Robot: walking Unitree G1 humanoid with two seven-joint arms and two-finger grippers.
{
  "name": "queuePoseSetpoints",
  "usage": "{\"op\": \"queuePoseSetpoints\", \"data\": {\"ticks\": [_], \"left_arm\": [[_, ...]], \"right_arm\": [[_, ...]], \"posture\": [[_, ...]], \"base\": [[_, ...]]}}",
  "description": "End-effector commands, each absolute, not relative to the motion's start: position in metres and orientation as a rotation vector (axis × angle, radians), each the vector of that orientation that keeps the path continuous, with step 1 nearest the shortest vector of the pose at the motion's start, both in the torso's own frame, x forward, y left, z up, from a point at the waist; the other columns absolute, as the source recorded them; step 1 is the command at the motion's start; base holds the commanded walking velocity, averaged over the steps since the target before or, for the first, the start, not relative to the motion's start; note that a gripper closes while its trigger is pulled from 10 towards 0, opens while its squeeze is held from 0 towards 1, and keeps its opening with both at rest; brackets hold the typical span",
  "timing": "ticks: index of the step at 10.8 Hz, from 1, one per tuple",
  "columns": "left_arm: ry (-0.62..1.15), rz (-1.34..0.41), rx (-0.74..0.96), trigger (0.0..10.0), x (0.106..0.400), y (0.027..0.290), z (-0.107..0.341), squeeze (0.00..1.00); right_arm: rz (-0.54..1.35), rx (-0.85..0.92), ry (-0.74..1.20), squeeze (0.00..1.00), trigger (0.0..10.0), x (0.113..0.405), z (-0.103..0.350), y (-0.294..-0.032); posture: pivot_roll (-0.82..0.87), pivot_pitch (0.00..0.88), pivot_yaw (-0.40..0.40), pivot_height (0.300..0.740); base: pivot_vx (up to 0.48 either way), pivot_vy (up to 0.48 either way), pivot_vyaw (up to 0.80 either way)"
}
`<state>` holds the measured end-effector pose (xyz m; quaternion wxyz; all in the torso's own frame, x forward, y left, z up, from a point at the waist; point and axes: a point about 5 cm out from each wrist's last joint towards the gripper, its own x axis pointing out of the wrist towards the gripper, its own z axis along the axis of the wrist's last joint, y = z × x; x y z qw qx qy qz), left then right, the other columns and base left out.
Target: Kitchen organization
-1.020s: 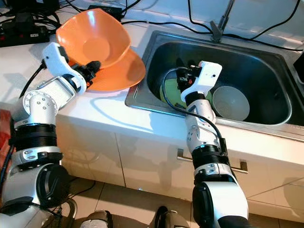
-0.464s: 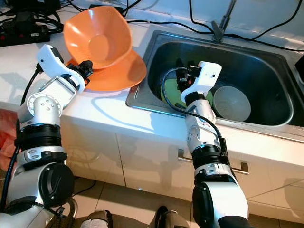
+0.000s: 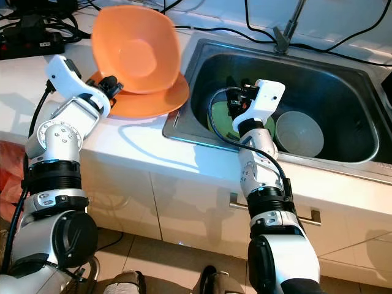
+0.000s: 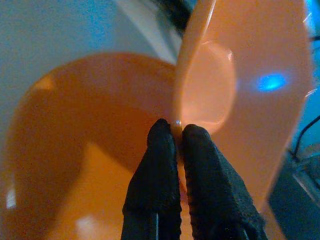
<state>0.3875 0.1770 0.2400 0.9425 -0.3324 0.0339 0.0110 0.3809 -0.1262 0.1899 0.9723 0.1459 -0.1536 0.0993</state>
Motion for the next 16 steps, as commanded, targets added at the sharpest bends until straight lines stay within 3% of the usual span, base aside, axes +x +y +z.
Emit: {"op": "queuePoseSetpoints", "data": {"ticks": [1, 9, 10, 16], "left_arm": [[0.05, 0.006, -0.667, 0.0, 0.387, 0.173, 0.244, 0.0], [-0.295, -0.167, -0.643, 0.0, 0.371, 0.158, 0.293, 0.0], [-0.314, -0.196, -0.638, 10.0, 0.369, 0.153, 0.294, 0.0], [-0.341, -0.351, -0.522, 10.0, 0.361, 0.13, 0.292, 0.0]], "right_arm": [[0.197, 0.287, -0.303, 0.0, 10.0, 0.379, 0.187, -0.129], [0.202, 0.303, -0.301, 0.0, 10.0, 0.38, 0.188, -0.129], [0.204, 0.312, -0.301, 0.0, 10.0, 0.381, 0.189, -0.128], [0.415, 0.743, -0.312, 0.0, 10.0, 0.381, 0.224, -0.116]], "posture": [[0.09, 0.129, -0.059, 0.74], [0.1, 0.115, -0.066, 0.74], [0.09, 0.111, -0.066, 0.74], [0.09, 0.101, -0.065, 0.74]], "base": [[0.0, 0.0, 0.0], [0.0, 0.0, 0.0], [0.0, 0.0, 0.0], [0.0, 0.0, 0.0]]}}
